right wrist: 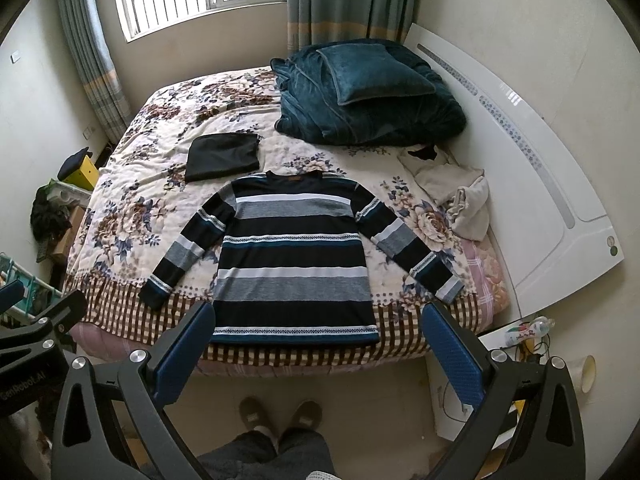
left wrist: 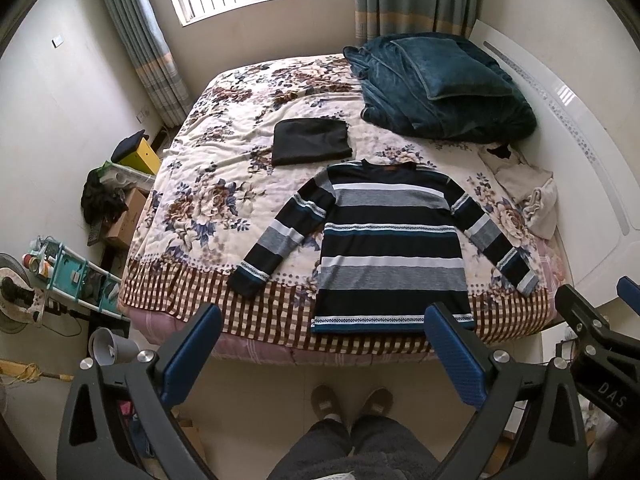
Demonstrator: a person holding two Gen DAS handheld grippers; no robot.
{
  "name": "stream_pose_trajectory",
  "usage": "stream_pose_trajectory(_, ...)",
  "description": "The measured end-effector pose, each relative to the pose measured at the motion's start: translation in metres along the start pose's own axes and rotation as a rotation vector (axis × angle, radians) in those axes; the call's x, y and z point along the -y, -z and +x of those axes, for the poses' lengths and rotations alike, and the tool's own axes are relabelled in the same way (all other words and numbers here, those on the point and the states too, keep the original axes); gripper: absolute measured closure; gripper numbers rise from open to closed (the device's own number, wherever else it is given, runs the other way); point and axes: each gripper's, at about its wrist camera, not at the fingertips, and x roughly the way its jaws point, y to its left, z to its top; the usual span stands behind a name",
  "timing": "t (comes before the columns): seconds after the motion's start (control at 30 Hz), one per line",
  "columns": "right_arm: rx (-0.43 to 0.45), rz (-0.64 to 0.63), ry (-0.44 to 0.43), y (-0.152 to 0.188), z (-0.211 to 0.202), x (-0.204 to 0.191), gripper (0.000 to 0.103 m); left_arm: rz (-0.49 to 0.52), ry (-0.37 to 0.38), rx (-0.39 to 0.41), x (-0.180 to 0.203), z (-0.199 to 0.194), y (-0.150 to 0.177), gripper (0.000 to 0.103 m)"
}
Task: Fold small clothes
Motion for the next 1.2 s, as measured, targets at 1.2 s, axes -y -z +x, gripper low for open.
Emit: stream_pose_trajectory(1.2,0.006,-0.002,0.005,-0.003,-0.005,0.012,0.0,0.001,0.007,0.006,0.003,0.0,-0.012,0.0)
